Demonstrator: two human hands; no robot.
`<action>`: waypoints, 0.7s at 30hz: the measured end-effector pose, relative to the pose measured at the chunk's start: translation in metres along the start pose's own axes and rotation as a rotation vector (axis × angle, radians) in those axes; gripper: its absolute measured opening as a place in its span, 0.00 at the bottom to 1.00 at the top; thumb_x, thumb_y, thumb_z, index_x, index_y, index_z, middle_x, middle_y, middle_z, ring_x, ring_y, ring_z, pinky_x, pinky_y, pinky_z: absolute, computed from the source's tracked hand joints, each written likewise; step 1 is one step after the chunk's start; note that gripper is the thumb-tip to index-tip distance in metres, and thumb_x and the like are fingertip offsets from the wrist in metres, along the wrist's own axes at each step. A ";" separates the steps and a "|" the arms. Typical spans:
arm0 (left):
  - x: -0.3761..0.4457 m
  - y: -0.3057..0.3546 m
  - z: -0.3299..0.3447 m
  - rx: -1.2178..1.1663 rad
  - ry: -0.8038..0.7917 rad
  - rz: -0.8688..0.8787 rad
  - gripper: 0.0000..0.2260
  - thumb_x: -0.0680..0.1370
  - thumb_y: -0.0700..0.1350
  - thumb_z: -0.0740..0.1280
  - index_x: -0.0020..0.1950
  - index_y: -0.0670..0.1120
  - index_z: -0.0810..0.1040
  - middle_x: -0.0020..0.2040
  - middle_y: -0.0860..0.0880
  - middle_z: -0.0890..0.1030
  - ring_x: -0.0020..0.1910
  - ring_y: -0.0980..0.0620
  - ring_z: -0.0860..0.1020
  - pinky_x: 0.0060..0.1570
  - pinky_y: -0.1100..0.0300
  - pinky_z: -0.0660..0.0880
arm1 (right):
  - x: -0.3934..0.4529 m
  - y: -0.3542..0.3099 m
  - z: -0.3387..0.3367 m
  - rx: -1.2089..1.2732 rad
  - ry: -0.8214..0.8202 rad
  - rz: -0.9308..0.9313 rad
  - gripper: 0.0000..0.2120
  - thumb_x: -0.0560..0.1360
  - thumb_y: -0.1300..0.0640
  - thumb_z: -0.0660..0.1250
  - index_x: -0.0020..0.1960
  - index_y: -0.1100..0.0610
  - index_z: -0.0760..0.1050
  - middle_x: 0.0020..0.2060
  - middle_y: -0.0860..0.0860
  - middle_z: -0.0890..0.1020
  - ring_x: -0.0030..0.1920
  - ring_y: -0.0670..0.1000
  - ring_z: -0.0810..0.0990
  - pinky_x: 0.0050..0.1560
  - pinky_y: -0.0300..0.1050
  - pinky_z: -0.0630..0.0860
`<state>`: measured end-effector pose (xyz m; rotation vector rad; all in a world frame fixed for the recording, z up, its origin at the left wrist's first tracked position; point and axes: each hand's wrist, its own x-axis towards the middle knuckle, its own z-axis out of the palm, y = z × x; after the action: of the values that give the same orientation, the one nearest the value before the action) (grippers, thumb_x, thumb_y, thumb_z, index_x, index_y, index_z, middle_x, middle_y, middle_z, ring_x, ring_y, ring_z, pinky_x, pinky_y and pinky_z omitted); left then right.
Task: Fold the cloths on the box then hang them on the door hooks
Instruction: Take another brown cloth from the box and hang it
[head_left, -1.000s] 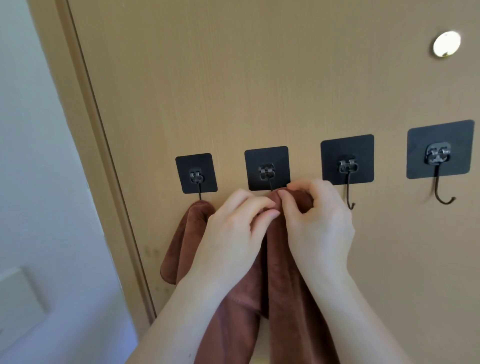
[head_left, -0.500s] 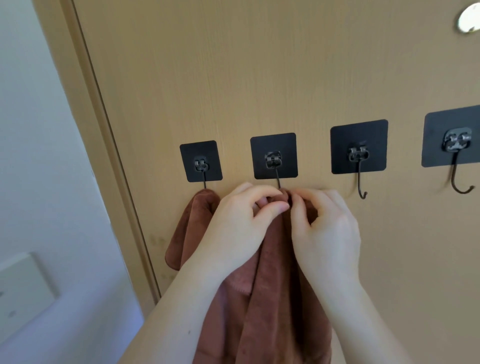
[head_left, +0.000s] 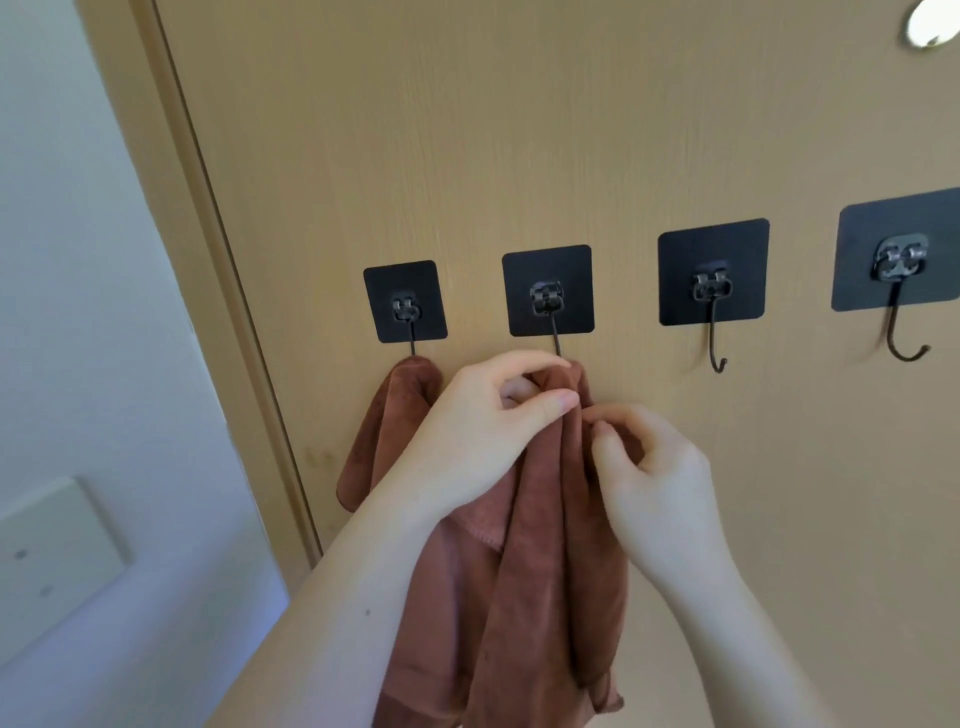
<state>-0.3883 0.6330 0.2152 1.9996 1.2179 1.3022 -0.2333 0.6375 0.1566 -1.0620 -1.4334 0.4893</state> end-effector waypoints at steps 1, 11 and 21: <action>0.000 0.000 0.000 0.009 0.002 -0.004 0.09 0.80 0.49 0.71 0.59 0.58 0.82 0.44 0.52 0.86 0.47 0.54 0.85 0.55 0.50 0.82 | -0.001 0.000 -0.003 -0.005 -0.015 0.007 0.09 0.79 0.57 0.65 0.51 0.47 0.83 0.45 0.42 0.84 0.48 0.40 0.80 0.51 0.40 0.77; -0.002 0.002 0.007 0.073 -0.042 -0.027 0.07 0.83 0.53 0.64 0.59 0.64 0.78 0.41 0.45 0.81 0.43 0.46 0.80 0.54 0.39 0.80 | 0.006 -0.009 -0.020 0.535 -0.352 0.238 0.16 0.81 0.71 0.57 0.48 0.64 0.83 0.39 0.61 0.87 0.41 0.57 0.87 0.44 0.44 0.84; 0.001 0.003 0.007 0.022 0.019 -0.023 0.06 0.82 0.49 0.68 0.56 0.54 0.83 0.37 0.49 0.84 0.39 0.57 0.80 0.40 0.62 0.77 | 0.004 0.006 -0.014 0.434 -0.742 0.394 0.12 0.83 0.61 0.62 0.61 0.61 0.82 0.53 0.59 0.87 0.56 0.57 0.87 0.64 0.55 0.79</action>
<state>-0.3809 0.6326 0.2151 1.9874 1.2655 1.3045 -0.2179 0.6393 0.1566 -0.8313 -1.6287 1.5272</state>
